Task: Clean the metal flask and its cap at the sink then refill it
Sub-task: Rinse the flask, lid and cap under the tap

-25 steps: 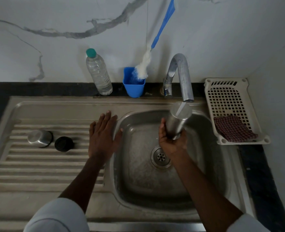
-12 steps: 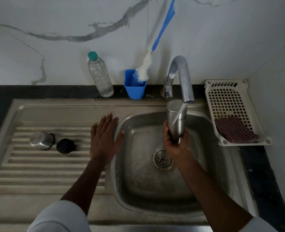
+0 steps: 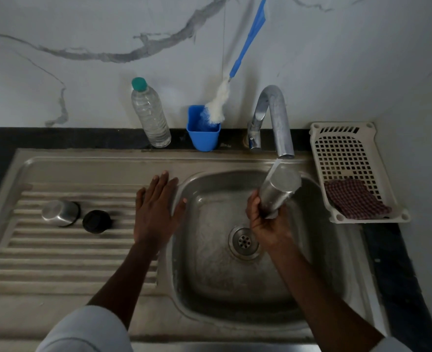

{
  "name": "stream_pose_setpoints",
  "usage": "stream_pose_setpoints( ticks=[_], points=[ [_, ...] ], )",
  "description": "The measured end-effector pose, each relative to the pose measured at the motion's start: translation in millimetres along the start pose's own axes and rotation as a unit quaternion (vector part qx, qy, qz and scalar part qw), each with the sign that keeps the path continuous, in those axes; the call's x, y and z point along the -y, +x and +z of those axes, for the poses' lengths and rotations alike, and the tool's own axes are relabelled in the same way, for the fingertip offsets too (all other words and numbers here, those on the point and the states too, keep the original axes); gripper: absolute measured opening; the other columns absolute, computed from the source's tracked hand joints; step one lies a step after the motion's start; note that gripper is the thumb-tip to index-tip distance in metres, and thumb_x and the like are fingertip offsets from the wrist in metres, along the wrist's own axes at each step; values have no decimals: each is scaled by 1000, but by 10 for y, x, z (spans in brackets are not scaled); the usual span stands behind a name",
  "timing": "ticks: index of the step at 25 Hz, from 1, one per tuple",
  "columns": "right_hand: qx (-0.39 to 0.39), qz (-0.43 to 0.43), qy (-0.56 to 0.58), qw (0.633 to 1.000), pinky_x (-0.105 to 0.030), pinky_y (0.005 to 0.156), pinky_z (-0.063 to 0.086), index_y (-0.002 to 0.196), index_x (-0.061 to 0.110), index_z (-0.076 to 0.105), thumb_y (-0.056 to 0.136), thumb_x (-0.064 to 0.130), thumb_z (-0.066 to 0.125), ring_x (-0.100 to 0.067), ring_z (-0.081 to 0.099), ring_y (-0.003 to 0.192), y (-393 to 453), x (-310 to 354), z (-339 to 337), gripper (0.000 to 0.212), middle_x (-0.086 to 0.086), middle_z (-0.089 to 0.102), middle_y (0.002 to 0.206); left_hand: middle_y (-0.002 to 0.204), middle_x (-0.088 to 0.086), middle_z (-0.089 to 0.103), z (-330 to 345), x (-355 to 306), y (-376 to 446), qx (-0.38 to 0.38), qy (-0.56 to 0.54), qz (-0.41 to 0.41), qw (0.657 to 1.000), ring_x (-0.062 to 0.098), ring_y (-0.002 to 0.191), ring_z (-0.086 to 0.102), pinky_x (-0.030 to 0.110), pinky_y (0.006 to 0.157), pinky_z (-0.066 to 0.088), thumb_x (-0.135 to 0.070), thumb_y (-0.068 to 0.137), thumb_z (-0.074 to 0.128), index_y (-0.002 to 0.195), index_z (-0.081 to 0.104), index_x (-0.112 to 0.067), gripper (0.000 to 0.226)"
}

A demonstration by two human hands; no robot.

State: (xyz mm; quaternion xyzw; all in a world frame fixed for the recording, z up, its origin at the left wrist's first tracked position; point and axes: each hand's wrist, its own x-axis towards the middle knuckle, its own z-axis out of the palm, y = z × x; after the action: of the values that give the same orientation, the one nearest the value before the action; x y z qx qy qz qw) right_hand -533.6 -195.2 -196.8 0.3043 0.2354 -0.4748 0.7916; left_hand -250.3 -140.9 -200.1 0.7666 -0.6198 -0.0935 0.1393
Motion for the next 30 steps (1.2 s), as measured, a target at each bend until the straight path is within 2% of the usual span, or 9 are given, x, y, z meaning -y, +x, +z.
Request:
stream_pose_setpoints(
  ticks=[4, 7, 9, 13, 19, 22, 25, 27, 30],
  points=[
    [4, -6, -97, 995, -40, 65, 64, 134, 2, 59, 90, 38, 70, -35, 70, 97, 60, -88, 65, 58, -22, 67, 120, 172, -4, 28, -4, 2, 1, -4, 0, 0, 1000, 18, 160, 22, 52, 126, 23, -63, 101, 37, 157, 43, -31, 65],
    [7, -16, -174, 985, -41, 64, 63, 136, 8, 57, 100, 41, 60, -35, 67, 102, -10, -102, -26, 49, -19, 64, 124, 172, -4, 28, -4, 1, -12, -7, -2, 2, 1000, 18, 160, 22, 52, 126, 23, -62, 102, 38, 157, 43, -30, 64],
    [18, -10, -141, 990, -43, 66, 63, 140, 7, 54, 104, 39, 56, -38, 69, 100, -45, -54, -35, 48, -21, 62, 127, 172, -4, 27, -10, -7, -13, -2, -2, 0, 1000, 18, 160, 21, 52, 127, 22, -62, 102, 38, 158, 43, -31, 64],
    [14, -29, -83, 996, -43, 70, 65, 137, 0, 56, 95, 38, 67, -37, 68, 105, 34, -83, 122, 58, -26, 67, 122, 172, -5, 26, -11, -8, 0, 6, 3, -4, 1000, 18, 160, 20, 53, 126, 22, -63, 102, 36, 158, 42, -31, 65],
    [-29, -76, -286, 955, -52, 76, 63, 139, 11, 56, 90, 41, 67, -38, 73, 107, -196, -169, 21, 58, -22, 71, 124, 173, -4, 25, -10, -7, -6, 7, 1, -5, 1000, 17, 161, 18, 53, 127, 21, -63, 102, 37, 159, 40, -31, 65],
    [-21, -141, -454, 879, -53, 81, 59, 140, 30, 54, 82, 27, 78, -34, 70, 113, -345, -65, -63, 63, -11, 70, 128, 172, -4, 26, -13, 1, -5, 8, -3, -2, 1000, 18, 160, 19, 53, 127, 21, -63, 102, 36, 159, 41, -31, 65],
    [-60, -214, -645, 731, -45, 85, 59, 138, 38, 50, 66, 21, 93, -22, 68, 114, -360, -52, -106, 86, 2, 69, 130, 172, -2, 27, -17, -4, -2, 7, -8, 2, 1000, 19, 160, 21, 53, 126, 22, -63, 103, 36, 158, 42, -30, 64],
    [-62, -245, -709, 659, -32, 86, 56, 134, 36, 53, 68, 12, 93, -10, 66, 110, -369, -54, -67, 81, 10, 68, 124, 172, -2, 28, -18, -7, -5, 7, -5, 1, 1000, 19, 160, 21, 53, 126, 22, -64, 103, 34, 157, 42, -31, 64],
    [-53, -253, -739, 622, -7, 70, 49, 127, 29, 57, 73, 3, 88, 8, 64, 96, -402, -44, 9, 68, 16, 67, 111, 172, -3, 26, -24, -7, -3, 8, -3, 2, 1000, 19, 160, 20, 53, 126, 22, -65, 102, 33, 158, 41, -31, 66]
  ],
)
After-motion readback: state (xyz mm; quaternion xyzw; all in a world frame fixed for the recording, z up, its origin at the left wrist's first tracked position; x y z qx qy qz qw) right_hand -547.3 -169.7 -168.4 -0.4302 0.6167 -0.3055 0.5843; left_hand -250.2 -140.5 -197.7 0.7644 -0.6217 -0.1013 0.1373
